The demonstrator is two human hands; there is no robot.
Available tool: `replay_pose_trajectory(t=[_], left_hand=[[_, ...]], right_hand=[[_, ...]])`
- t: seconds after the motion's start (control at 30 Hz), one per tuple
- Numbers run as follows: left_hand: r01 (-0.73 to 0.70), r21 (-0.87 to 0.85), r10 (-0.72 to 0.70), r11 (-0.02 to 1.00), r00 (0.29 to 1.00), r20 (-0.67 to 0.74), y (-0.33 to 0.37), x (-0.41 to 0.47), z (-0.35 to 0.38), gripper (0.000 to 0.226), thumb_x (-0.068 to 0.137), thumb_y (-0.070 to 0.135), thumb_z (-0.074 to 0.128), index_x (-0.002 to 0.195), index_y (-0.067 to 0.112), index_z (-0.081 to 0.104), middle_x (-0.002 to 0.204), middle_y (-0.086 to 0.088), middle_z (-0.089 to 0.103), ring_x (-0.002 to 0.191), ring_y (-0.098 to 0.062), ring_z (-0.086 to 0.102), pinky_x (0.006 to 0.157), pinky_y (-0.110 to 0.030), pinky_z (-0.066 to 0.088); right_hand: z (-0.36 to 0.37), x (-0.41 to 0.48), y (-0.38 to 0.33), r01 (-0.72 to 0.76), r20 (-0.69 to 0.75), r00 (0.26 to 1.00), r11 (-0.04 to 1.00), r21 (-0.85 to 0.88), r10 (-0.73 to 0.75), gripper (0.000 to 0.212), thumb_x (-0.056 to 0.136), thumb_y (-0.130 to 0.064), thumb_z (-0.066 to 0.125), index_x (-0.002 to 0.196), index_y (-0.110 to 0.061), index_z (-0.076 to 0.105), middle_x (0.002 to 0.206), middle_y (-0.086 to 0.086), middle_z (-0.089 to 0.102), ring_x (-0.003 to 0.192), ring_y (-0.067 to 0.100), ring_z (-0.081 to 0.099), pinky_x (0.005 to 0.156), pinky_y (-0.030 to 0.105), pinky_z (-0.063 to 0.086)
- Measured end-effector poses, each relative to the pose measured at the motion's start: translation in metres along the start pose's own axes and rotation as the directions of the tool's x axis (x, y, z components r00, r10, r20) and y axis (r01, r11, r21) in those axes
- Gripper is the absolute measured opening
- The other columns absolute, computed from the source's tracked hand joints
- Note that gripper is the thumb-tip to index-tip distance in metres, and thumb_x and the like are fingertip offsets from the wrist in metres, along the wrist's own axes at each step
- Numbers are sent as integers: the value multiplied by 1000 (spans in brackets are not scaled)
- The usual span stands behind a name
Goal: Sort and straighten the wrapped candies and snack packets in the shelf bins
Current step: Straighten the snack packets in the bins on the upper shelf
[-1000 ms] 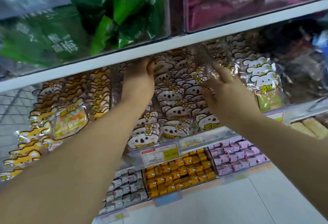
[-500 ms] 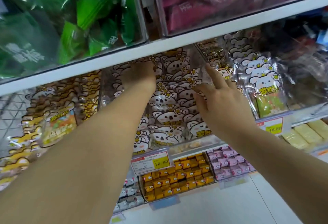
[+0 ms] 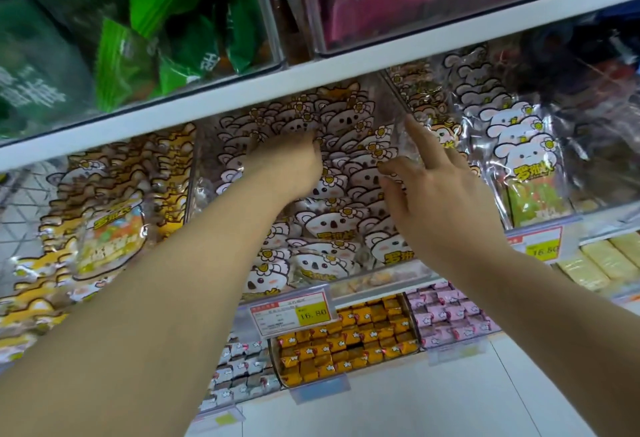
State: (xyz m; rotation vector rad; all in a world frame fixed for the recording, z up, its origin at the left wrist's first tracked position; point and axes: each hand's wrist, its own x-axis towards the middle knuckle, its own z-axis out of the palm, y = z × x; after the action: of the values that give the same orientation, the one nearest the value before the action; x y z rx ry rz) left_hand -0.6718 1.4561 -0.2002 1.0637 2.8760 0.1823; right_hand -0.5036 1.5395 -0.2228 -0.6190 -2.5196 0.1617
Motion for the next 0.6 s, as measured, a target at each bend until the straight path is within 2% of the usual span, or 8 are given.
replay_pose_trajectory(t=[0.07,0.13,0.23,0.3,0.37,0.43,0.5,0.6], left_hand=[[31,67,-39,997,993,113,3,3,-6,29,101,26,23,96,15,50,73,-5,44,75,-26,48,90,-46,45],[51,115,-74,992,976,204,7,6,-11,32,101,27,21,83,13,43,82,-8,46,88,-30,50,101,-54,37],[97,72,-114,993,954,278,8,11,-11,38,100,31,21,107,10,52,115,-17,55,106,-32,51,105,-54,33],[96,67,-109,993,971,212,6,9,-7,43,98,33,23,133,15,42,134,-16,48,118,-34,48,107,-55,30],[59,45,-62,997,994,89,4,-1,-3,49,99,34,25,145,20,27,148,-9,35,130,-31,39,112,-53,22],[5,13,-5,1000,999,-34,4,-16,-3,48,100,32,28,145,17,28,151,-5,31,133,-28,36,112,-53,19],[-38,-27,35,999,996,-85,2,-34,-7,44,101,32,29,142,19,35,149,-2,33,133,-25,37,112,-54,20],[-95,-122,86,988,993,-75,-6,-68,-18,38,101,34,31,135,25,46,147,5,37,133,-22,35,114,-52,16]], right_hand=[[0,0,0,6,-12,1000,1000,1,-6,33,90,-32,46,103,-15,71,145,11,41,102,41,58,58,34,49],[0,0,-1,3,-14,1000,1000,0,-3,34,90,-33,44,102,-15,71,144,11,42,101,41,59,57,34,49],[-1,1,-3,6,-12,1000,1000,-3,-6,36,89,-32,42,98,-14,72,143,12,45,97,42,60,54,32,45],[-3,0,-4,8,-5,1000,1000,-22,-8,35,91,-31,43,98,-13,72,143,12,44,96,42,59,53,30,41],[-5,0,-5,-13,25,1000,999,-38,14,32,95,-31,44,102,-15,70,148,9,37,103,41,56,56,30,38],[-6,-2,-7,-45,73,996,998,-45,48,34,96,-33,41,110,-17,67,153,5,28,114,38,50,64,34,42],[-8,-4,-9,-63,109,992,998,-24,65,37,97,-34,38,115,-18,65,154,5,25,125,35,41,84,40,44],[-14,-13,-20,-91,75,993,995,33,88,40,90,-34,37,111,-17,67,147,13,37,135,35,32,110,51,21]])
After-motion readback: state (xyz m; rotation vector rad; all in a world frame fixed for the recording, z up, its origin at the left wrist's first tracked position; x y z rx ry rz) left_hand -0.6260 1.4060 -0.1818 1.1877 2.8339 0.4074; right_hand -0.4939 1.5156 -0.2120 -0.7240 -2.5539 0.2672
